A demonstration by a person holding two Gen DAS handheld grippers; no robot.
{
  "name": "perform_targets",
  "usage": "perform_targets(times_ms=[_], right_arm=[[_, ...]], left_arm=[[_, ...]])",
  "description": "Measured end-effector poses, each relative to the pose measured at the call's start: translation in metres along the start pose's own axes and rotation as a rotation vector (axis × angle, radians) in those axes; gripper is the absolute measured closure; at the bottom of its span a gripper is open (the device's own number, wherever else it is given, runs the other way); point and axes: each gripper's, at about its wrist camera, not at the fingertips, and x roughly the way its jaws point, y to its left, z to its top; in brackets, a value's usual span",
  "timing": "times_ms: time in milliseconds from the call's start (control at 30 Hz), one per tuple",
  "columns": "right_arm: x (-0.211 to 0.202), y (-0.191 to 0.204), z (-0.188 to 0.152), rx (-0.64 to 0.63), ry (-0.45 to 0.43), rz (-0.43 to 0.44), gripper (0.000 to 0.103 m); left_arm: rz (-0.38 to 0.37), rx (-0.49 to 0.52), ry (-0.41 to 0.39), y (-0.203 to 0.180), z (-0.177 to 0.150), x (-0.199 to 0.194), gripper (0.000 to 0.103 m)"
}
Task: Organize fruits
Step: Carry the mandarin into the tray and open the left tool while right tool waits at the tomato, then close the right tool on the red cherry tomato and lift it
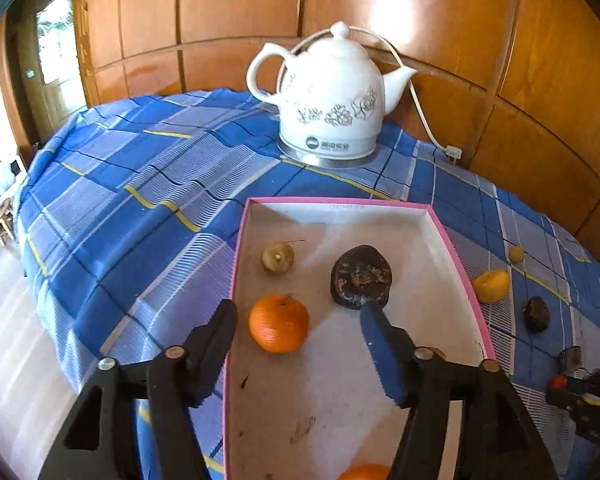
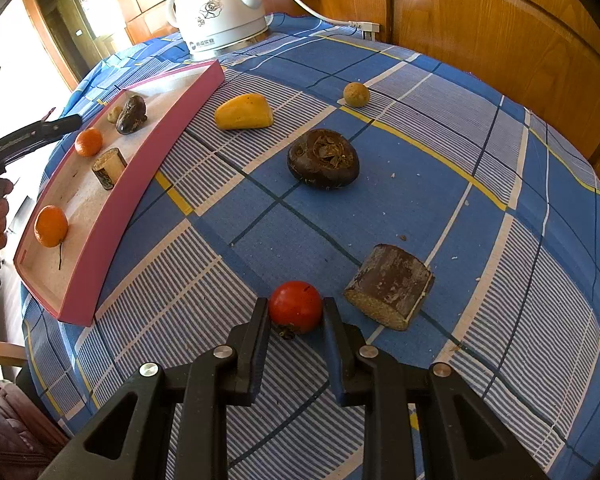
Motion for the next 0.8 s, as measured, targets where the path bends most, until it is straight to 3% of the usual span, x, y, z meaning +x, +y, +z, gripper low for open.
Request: perform_targets(times_ms=[333,800], right_arm=[[0.000,0.003,0.000,-0.002,-0.004,-0.012,0.078],[0.000,0.004,-0.001,-0.004,-0.015,-0.036,0.078]], left_arm=[[0.067,0.020,-0.108,-0.011,-0.038,-0.055,0.001],[0.085,0.051,-0.196,-0.030,-0.055,-0.093,0.000]])
